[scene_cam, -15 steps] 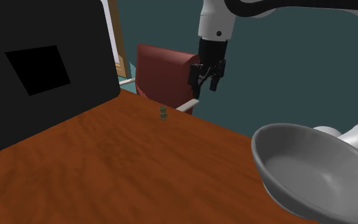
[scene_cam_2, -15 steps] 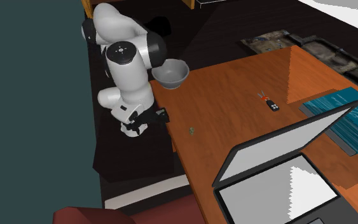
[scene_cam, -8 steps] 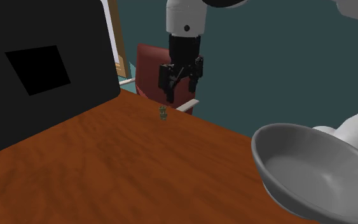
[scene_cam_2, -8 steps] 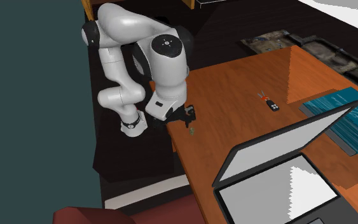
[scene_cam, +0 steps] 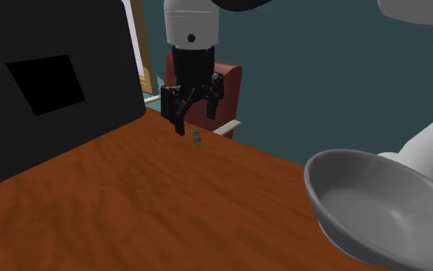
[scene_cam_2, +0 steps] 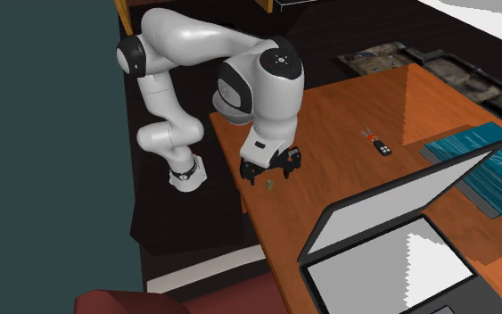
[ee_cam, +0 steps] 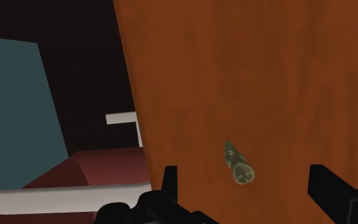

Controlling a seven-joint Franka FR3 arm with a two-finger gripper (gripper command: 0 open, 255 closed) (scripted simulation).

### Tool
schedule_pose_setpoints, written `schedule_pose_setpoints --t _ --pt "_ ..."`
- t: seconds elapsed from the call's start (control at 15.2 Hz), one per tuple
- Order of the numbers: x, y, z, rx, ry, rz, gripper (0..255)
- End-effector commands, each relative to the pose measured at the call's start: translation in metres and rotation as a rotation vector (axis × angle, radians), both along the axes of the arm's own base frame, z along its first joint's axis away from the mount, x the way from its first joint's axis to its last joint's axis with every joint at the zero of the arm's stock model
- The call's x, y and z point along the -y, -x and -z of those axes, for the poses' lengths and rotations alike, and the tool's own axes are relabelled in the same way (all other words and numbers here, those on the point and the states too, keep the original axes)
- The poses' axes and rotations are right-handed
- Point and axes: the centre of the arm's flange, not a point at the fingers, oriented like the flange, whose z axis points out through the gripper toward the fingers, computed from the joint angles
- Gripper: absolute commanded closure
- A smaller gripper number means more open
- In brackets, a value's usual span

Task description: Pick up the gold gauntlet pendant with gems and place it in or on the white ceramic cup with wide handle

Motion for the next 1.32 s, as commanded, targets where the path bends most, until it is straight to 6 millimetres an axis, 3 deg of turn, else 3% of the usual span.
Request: schedule_pose_setpoints --t 0.0,0.2,0.73,0.79,1.25 --pt "-0.001 0.0 0.009 0.0 0.0 0.0 0" --pt "-0.001 0.0 0.028 0.0 0.0 0.0 0" --pt "-0.001 0.0 0.028 0.0 0.0 0.0 0" --pt "-0.001 0.0 0.028 0.0 0.0 0.0 255" --pt "-0.001 0.0 0.028 0.0 0.0 0.0 255"
